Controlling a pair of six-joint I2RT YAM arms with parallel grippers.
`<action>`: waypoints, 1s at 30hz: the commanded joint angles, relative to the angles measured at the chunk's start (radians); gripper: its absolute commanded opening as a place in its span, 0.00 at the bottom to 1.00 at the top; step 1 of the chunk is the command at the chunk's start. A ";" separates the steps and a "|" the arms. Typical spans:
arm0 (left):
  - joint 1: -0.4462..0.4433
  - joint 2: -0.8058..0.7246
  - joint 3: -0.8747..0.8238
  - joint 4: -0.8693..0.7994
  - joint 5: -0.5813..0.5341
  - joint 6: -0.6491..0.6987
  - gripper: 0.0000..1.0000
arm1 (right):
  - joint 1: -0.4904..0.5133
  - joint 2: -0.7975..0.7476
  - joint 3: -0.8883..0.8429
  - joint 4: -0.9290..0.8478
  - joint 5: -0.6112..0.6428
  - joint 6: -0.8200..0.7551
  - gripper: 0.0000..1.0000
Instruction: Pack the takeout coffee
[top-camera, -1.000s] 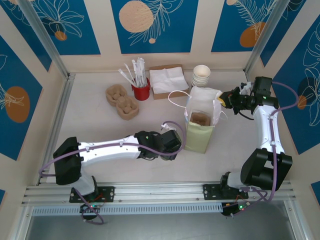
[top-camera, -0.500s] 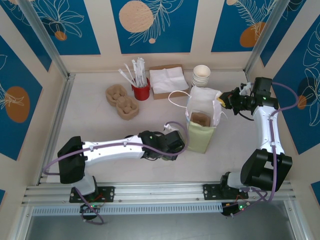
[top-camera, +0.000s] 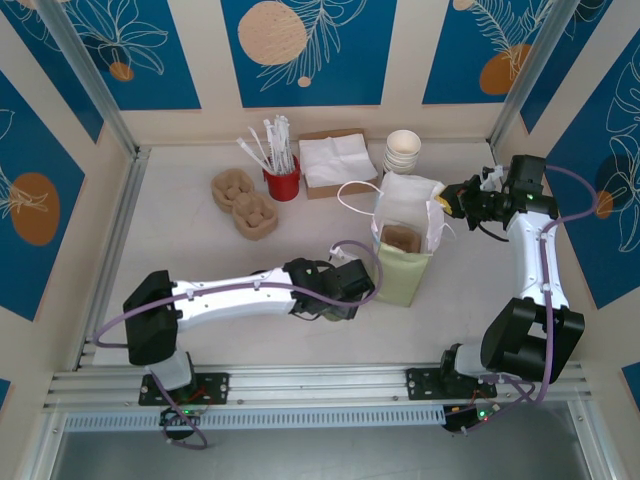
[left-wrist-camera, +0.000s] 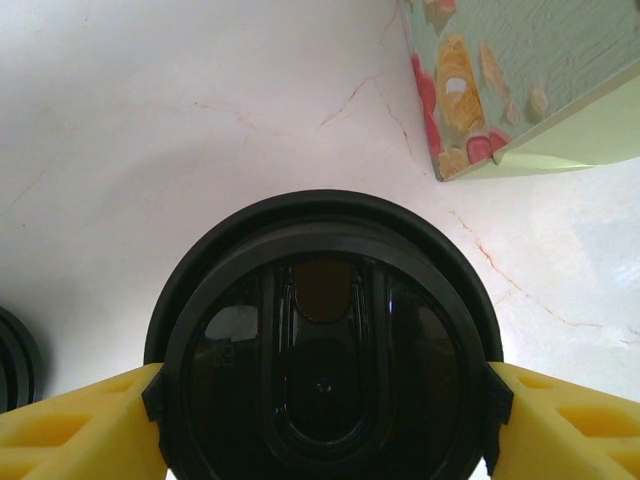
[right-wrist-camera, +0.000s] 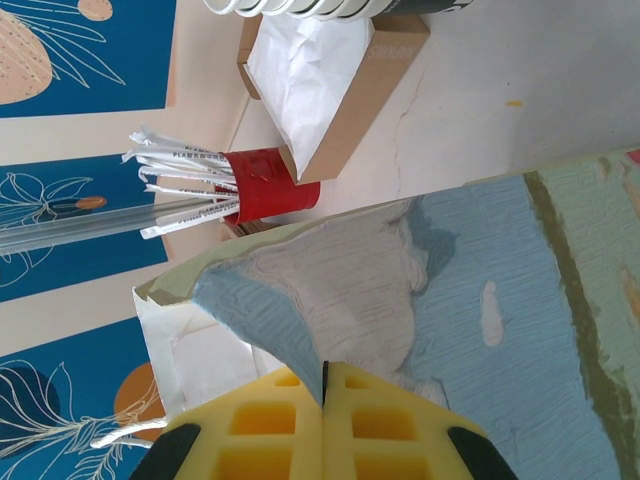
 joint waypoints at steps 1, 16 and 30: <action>-0.015 0.058 -0.003 -0.066 0.086 -0.030 0.76 | -0.008 -0.021 -0.010 -0.023 -0.030 -0.023 0.00; -0.019 0.076 -0.020 -0.005 0.099 -0.019 0.65 | -0.012 -0.028 -0.016 -0.032 -0.040 -0.033 0.00; -0.020 -0.119 0.125 -0.160 -0.111 0.040 0.65 | -0.009 -0.079 -0.080 0.012 -0.063 0.067 0.00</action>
